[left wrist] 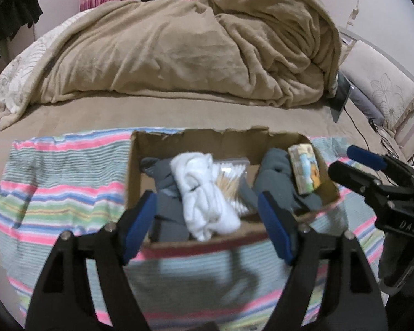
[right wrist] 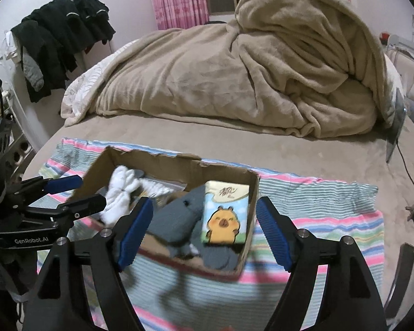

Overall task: Organize objects
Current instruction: 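Withdraw both tools from the box toward the clear snack bag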

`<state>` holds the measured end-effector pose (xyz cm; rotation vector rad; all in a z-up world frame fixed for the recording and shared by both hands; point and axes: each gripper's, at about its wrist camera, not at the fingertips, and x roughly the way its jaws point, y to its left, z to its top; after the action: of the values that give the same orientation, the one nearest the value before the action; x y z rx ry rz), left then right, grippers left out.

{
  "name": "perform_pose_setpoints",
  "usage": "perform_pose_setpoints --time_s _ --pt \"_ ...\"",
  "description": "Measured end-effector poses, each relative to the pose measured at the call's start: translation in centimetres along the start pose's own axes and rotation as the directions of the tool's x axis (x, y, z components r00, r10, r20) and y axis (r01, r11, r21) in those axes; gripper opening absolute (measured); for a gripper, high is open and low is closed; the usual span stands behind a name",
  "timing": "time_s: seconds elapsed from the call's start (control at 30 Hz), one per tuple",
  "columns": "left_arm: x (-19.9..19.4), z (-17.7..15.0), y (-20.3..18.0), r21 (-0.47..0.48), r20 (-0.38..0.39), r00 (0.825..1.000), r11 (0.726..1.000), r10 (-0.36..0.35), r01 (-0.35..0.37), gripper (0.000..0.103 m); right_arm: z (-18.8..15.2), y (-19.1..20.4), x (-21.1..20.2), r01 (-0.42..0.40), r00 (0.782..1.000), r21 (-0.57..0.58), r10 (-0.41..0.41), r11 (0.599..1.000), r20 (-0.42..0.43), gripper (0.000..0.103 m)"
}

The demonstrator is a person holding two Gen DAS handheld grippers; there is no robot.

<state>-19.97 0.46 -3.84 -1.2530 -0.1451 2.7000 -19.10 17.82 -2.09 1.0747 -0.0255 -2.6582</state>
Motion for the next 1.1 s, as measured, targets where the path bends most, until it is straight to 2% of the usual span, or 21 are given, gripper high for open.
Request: perform_pose_setpoints --time_s 0.4,0.63,0.9,1.1 --pt "-6.3 -4.3 -0.2 0.007 0.027 0.999 1.0 -0.03 0.029 0.077 -2.9 3.0 -5.0 -0.017 0.999 0.011 0.017 1.0 0.034 0.08" --pt "-8.6 -7.2 -0.6 0.002 0.032 0.999 0.999 -0.043 0.043 0.077 -5.1 5.1 -7.9 -0.023 0.999 0.0 0.023 1.0 0.039 0.08" --pt "-9.9 -11.0 -0.1 0.007 0.012 0.999 0.999 -0.038 0.038 0.077 -8.5 7.8 -8.4 -0.042 0.999 -0.03 0.042 0.999 -0.009 0.08" --pt "-9.6 -14.1 1.0 -0.021 -0.018 0.999 0.999 -0.028 0.028 0.077 -11.8 9.5 -6.2 -0.06 0.993 -0.051 0.055 0.997 -0.103 0.08"
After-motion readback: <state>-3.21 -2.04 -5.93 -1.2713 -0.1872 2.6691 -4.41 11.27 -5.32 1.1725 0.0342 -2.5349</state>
